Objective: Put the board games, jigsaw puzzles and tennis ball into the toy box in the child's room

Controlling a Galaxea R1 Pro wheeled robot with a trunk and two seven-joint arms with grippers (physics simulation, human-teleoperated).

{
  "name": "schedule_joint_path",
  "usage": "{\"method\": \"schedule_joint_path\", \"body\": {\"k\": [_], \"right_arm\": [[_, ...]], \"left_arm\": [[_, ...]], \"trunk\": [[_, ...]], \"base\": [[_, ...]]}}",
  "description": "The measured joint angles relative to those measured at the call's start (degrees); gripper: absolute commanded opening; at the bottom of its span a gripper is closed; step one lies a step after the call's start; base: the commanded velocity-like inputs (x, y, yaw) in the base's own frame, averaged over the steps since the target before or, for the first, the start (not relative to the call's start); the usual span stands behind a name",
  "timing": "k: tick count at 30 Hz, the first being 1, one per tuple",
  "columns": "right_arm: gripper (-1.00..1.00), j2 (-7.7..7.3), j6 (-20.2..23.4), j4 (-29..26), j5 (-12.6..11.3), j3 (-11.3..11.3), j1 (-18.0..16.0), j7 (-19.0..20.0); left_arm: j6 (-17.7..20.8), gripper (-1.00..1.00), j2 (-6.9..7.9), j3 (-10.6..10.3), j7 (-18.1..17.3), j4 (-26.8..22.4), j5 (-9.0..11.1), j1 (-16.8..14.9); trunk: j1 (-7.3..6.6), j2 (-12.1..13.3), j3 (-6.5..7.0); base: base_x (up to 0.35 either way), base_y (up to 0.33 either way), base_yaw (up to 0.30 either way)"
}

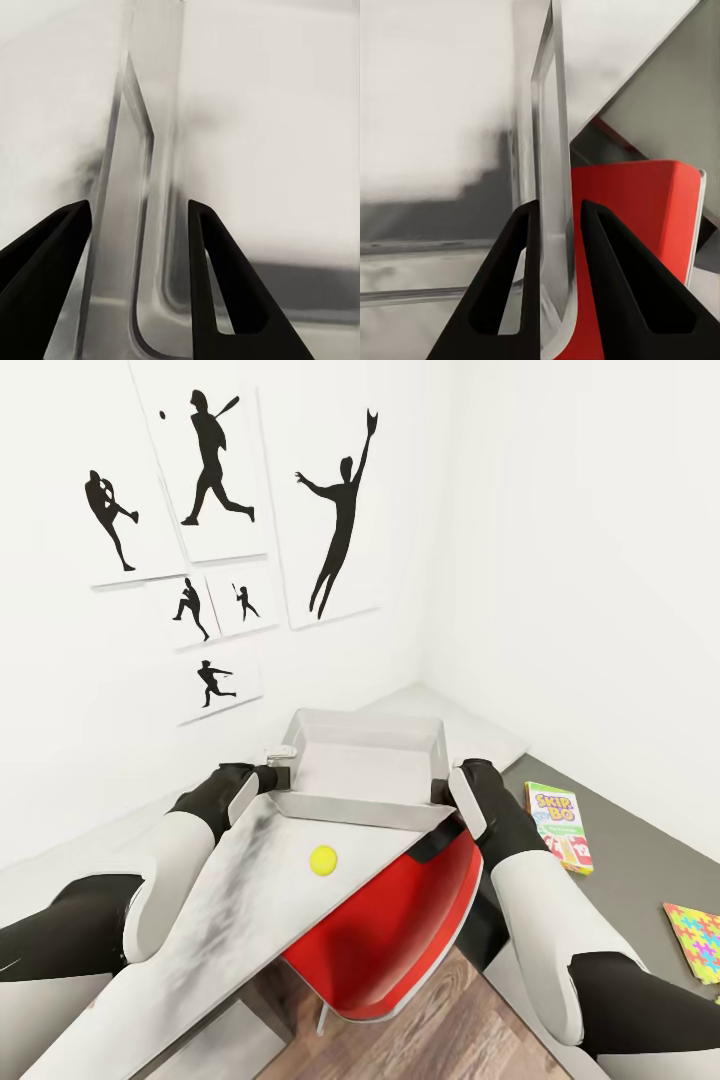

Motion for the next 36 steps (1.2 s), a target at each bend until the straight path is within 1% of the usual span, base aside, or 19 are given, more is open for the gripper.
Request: {"method": "schedule_joint_path", "body": {"k": [6,14,23,24,25,26,27,28,36], "right_arm": [[-1.0,-0.02,0.1,0.0,-0.1,0.0,0.1,0.0],[-1.0,-0.11,0.2,0.0,-0.2,0.0,0.1,0.0],[-1.0,-0.01,0.1,0.0,0.0,0.0,0.1,0.0],[1.0,0.0,0.1,0.0,0.0,0.0,0.1,0.0],[1.0,0.03,-0.2,0.0,-1.4,0.0,0.1,0.2],[1.0,0.03,-0.3,0.0,-1.6,0.0,0.1,0.2],[1.0,0.04,-0.4,0.0,-1.9,0.0,0.1,0.3],[1.0,0.06,-0.4,0.0,-1.9,0.0,0.1,0.3],[1.0,0.07,-0.4,0.0,-2.0,0.0,0.1,0.3]], "left_arm": [[0.0,-1.0,0.0,0.0,0.0,0.0,0.0,0.0],[0.0,-1.0,0.0,0.0,0.0,0.0,0.0,0.0],[0.0,-1.0,0.0,0.0,0.0,0.0,0.0,0.0],[0.0,-1.0,0.0,0.0,0.0,0.0,0.0,0.0],[0.0,-1.0,-0.01,0.0,0.0,0.0,0.1,0.0],[0.0,-1.0,-0.02,0.0,-0.1,0.0,0.4,0.0],[0.0,1.0,-0.01,0.0,-0.1,0.0,0.0,0.0],[0.0,1.0,-0.03,0.0,-0.2,0.0,0.5,0.0],[0.0,1.0,-0.03,0.0,-0.2,0.0,0.6,0.0]], "trunk": [[0.0,0.0,-0.05],[0.0,0.0,-0.59],[0.0,0.0,-0.63],[0.0,0.0,-0.63],[0.0,0.0,-0.63],[0.0,0.0,-0.63],[0.0,0.0,-0.63],[0.0,0.0,-0.63],[0.0,0.0,-0.63]], "base": [[0.0,0.0,0.0],[0.0,0.0,0.0],[0.0,0.0,0.0],[0.0,0.0,0.0],[0.0,0.0,0.0],[0.0,0.0,0.0],[0.0,0.0,0.0],[0.0,0.0,0.0],[0.0,0.0,0.0]]}}
